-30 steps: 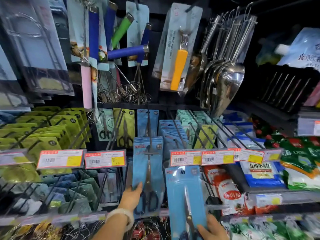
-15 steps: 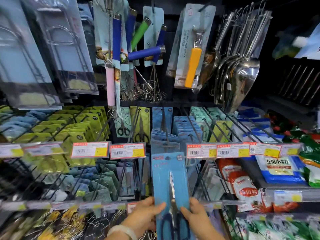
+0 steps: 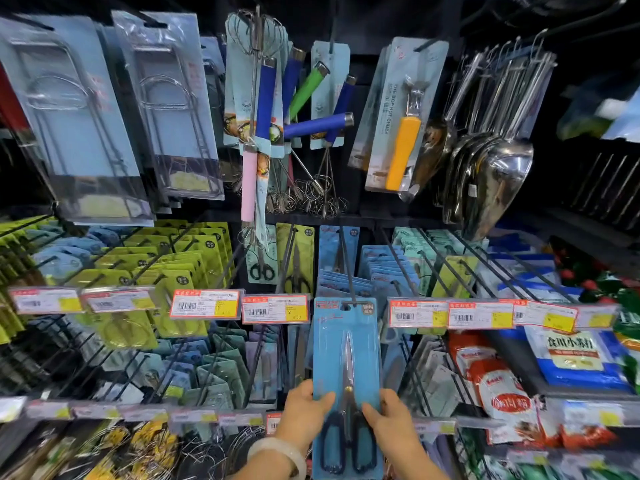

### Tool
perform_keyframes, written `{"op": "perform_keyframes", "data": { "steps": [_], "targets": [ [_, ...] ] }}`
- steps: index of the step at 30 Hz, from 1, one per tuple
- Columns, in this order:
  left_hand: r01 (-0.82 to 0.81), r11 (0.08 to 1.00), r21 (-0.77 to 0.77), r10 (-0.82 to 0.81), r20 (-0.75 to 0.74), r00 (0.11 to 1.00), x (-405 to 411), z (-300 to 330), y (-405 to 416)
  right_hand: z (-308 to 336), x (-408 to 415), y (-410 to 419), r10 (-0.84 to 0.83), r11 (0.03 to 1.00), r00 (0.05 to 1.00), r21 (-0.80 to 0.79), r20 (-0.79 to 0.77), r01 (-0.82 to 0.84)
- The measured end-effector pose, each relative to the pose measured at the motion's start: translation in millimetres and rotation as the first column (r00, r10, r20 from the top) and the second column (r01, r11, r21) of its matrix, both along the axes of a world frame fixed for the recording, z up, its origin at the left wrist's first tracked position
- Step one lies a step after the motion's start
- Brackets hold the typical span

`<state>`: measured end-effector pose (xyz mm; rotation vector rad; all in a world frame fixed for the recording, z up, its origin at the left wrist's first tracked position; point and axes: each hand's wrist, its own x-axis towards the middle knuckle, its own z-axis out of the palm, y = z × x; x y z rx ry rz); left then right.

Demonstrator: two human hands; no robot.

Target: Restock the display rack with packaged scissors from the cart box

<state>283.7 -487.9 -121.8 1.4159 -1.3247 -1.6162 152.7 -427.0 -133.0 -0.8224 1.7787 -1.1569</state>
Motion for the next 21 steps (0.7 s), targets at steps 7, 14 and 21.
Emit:
{"op": "perform_keyframes", "data": {
  "steps": [7, 14, 21],
  "targets": [
    [0.005, 1.0, 0.029, -0.006, 0.054, 0.999, -5.7, -6.2, -5.4, -4.8, -5.2, -4.0, 0.03, 0.998, 0.999, 0.059, -0.027, -0.029],
    [0.021, 0.998, 0.054, -0.023, 0.047, 0.999, -7.2, -16.4, -6.3, -7.5, -12.4, -6.2, 0.094, 0.993, 0.992, 0.074, -0.087, -0.088],
    [0.016, 0.998, 0.067, -0.02, 0.048, 0.999, -12.4, -19.0, -12.3, -15.0, -14.4, -11.9, 0.03, 0.995, 0.979, 0.104, -0.201, -0.009]
  ]
}}
